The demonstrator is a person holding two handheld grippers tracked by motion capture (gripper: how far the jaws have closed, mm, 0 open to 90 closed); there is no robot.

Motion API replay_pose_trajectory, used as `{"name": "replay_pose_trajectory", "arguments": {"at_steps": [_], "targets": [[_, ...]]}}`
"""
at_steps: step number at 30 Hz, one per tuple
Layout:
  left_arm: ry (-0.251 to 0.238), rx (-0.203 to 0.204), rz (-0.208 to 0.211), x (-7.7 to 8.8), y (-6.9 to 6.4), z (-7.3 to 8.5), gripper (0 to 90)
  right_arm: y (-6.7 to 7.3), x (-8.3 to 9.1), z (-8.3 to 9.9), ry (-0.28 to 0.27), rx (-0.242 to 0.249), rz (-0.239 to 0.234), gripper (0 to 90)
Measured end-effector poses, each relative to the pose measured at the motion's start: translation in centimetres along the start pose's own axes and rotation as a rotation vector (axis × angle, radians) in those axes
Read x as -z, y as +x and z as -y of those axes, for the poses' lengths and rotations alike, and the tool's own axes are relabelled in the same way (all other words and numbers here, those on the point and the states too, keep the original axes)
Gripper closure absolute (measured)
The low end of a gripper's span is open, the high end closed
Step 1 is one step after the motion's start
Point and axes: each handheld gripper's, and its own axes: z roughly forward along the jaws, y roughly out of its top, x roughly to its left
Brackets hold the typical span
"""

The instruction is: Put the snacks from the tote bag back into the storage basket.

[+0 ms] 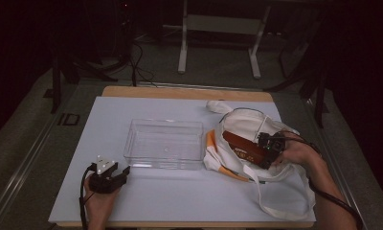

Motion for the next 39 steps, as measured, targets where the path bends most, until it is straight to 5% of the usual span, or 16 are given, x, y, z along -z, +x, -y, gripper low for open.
{"name": "replay_pose_trajectory", "arguments": {"at_steps": [39], "targets": [[-0.001,0.0,-0.001,0.0,0.0,0.0,49.1,0.7,7.4,2.0,-0.083,0.029,0.055,43.0]]}}
